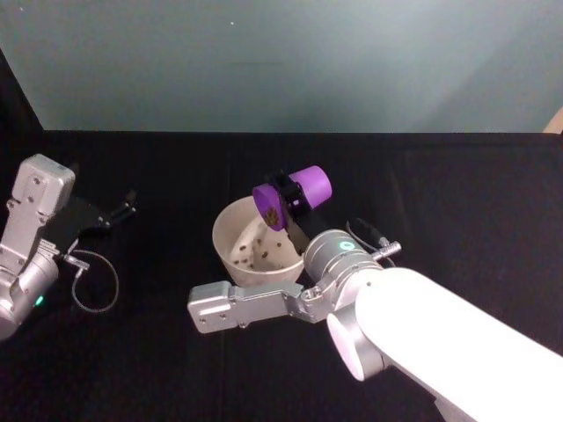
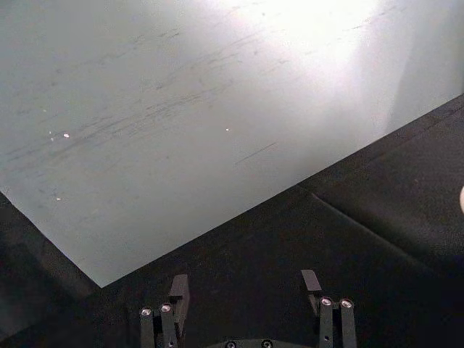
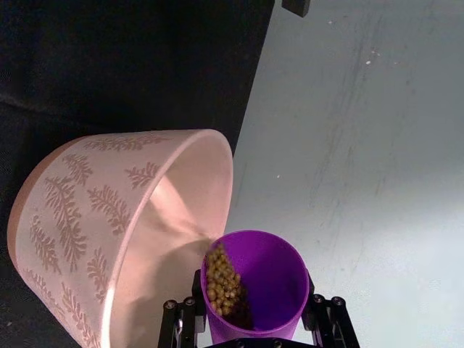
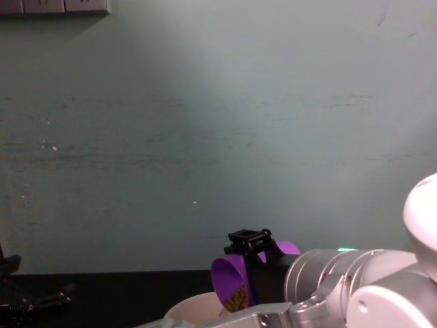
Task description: Pick up the cup and pour the mung beans from the cup into the bowl.
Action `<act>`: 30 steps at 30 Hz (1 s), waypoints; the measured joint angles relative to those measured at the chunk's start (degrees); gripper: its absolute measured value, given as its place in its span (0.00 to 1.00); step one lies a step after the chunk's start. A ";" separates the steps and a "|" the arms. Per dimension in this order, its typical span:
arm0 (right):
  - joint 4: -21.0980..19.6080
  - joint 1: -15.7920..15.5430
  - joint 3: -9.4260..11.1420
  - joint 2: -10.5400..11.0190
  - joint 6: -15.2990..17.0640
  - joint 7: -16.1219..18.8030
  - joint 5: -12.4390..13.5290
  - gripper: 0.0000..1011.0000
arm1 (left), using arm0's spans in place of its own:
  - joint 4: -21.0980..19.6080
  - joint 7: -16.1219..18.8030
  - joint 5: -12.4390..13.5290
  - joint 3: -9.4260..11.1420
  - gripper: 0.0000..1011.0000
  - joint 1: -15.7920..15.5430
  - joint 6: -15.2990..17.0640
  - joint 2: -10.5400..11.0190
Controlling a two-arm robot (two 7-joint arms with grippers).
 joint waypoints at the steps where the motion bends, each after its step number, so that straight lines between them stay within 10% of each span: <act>1: 0.04 -0.02 0.01 -0.05 -0.03 0.05 -0.21 0.72 | 0.00 0.00 0.00 0.00 0.99 0.00 0.00 0.00; 30: 0.21 -1.94 2.26 -1.68 -2.19 0.77 -4.67 0.72 | 0.00 0.00 0.00 0.00 0.99 0.00 0.00 0.00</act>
